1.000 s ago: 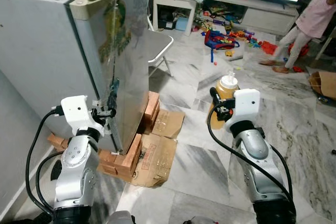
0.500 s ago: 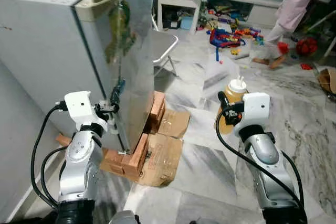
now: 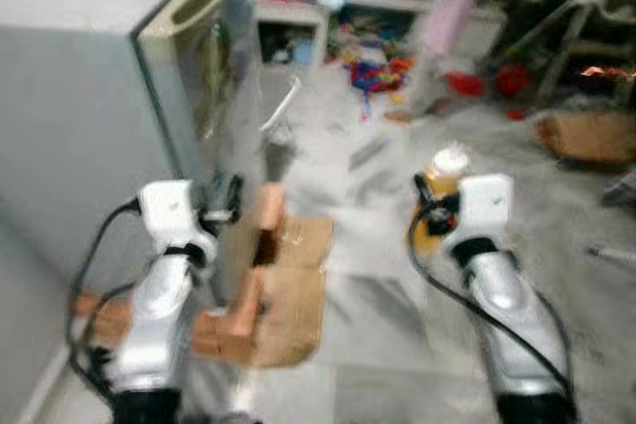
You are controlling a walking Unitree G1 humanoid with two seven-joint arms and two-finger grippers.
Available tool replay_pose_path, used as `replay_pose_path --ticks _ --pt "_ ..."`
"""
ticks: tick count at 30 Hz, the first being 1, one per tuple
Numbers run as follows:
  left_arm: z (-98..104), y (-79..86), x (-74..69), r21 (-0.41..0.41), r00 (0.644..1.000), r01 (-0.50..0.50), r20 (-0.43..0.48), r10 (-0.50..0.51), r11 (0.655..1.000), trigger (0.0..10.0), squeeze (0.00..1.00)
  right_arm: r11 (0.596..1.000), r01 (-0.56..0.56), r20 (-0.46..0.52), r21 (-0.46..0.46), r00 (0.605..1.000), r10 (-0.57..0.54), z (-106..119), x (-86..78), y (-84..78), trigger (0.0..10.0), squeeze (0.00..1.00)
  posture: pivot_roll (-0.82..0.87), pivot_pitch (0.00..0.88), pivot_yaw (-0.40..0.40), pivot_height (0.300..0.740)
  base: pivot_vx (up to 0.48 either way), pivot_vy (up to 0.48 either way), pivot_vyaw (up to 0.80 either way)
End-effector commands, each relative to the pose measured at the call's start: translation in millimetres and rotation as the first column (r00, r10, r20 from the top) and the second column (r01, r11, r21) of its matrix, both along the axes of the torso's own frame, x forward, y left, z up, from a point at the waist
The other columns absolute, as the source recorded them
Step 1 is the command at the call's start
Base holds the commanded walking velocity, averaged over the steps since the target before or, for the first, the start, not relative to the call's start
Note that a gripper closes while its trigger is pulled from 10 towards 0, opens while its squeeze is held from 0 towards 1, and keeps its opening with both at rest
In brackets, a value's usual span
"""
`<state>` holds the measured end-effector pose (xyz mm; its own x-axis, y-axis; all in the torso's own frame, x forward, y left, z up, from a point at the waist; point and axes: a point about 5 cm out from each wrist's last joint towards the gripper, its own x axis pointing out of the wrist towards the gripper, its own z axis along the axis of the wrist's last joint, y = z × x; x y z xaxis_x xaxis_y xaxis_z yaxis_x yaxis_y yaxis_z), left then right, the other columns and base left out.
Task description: Restocking fridge
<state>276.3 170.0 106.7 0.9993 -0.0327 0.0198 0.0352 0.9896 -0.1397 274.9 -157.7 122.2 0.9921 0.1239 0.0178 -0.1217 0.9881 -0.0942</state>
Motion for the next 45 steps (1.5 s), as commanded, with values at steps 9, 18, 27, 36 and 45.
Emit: replay_pose_path --ticks 9,18,27,36,45 --pt "3 -3.5 0.3 0.019 1.000 -0.019 0.017 0.019 1.000 10.0 0.00 1.000 0.006 0.037 -0.019 0.999 -0.005 10 2.3 -3.8 10.0 0.00 0.02 0.000 -0.073 0.740 0.000 0.000 0.00" --pt "4 7.4 4.5 0.039 0.997 -0.082 0.013 0.082 0.996 10.0 0.00 1.000 0.016 0.032 -0.025 0.999 -0.015 8 -2.2 -6.8 10.0 0.00 0.01 0.003 -0.065 0.740 0.000 0.032 0.00" --pt "4 3.4 6.3 0.033 0.997 -0.071 0.009 0.070 0.997 10.0 0.00 0.999 0.020 0.032 -0.027 0.999 -0.019 9 -2.5 -6.6 10.0 0.00 0.01 0.011 -0.062 0.740 0.000 0.480 0.00" --pt "3 -7.1 3.9 0.023 1.000 -0.017 0.015 0.016 1.000 10.0 0.00 1.000 0.017 0.033 -0.026 0.999 -0.016 10 -1.9 -5.8 10.0 0.00 0.01 0.013 -0.061 0.740 0.000 0.136 0.00" --pt "3 -18.3 4.5 0.031 0.999 0.049 0.018 -0.050 0.998 10.0 0.00 1.000 0.015 0.030 -0.027 0.999 -0.014 9 -2.2 -4.8 10.0 0.00 0.01 0.016 -0.063 0.740 0.000 0.000 0.00"
